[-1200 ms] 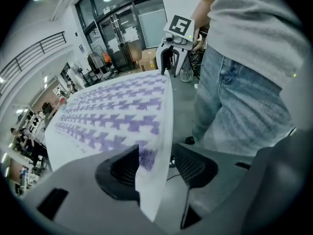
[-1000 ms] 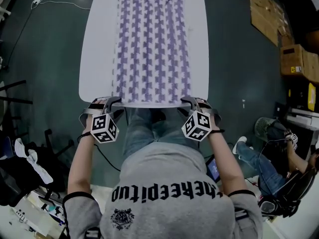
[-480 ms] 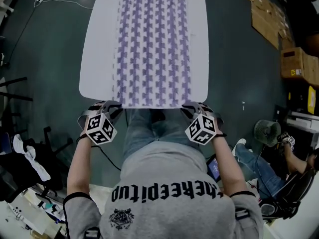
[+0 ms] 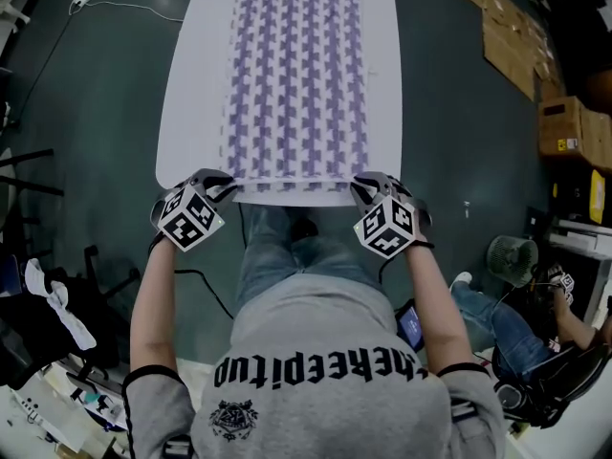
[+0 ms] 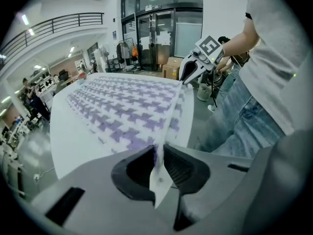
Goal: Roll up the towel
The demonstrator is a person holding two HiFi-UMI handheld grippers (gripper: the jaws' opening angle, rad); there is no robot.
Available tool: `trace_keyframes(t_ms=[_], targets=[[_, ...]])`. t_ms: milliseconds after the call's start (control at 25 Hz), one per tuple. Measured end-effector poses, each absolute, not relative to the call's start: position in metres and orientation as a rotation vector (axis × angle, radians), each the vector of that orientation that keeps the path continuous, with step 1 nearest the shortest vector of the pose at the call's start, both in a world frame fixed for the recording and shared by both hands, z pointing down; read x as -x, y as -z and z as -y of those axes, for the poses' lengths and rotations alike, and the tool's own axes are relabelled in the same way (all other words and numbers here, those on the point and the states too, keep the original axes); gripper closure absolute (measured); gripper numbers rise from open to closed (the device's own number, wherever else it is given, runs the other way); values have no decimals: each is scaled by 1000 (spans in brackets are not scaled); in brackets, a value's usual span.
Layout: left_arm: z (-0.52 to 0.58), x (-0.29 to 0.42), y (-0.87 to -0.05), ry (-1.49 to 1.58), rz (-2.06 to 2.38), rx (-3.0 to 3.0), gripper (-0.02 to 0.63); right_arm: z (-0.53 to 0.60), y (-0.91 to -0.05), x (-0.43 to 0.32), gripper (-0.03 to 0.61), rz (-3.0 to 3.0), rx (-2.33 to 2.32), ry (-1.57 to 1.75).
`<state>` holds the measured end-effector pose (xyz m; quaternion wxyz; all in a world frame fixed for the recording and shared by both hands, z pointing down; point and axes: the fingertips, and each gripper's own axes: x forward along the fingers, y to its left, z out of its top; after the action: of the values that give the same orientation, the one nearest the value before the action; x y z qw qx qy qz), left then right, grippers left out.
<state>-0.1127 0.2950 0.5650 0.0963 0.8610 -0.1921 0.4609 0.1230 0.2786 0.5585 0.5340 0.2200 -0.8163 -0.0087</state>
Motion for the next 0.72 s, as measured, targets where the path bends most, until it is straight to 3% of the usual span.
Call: trace_keyframes(t_ms=[240,400,720], targets=[[-242,102,-589,-1573,545,-2549,545,-223,-581,-136,538,1878,-558,26],[-237,99,-564,-1585,630,-2716,473,-222,-591,-136,538,1855,-579,-16],[-264,80,-556,-1626,591,-2886,472,-217,-602,-138,538,1840,-590,-77]])
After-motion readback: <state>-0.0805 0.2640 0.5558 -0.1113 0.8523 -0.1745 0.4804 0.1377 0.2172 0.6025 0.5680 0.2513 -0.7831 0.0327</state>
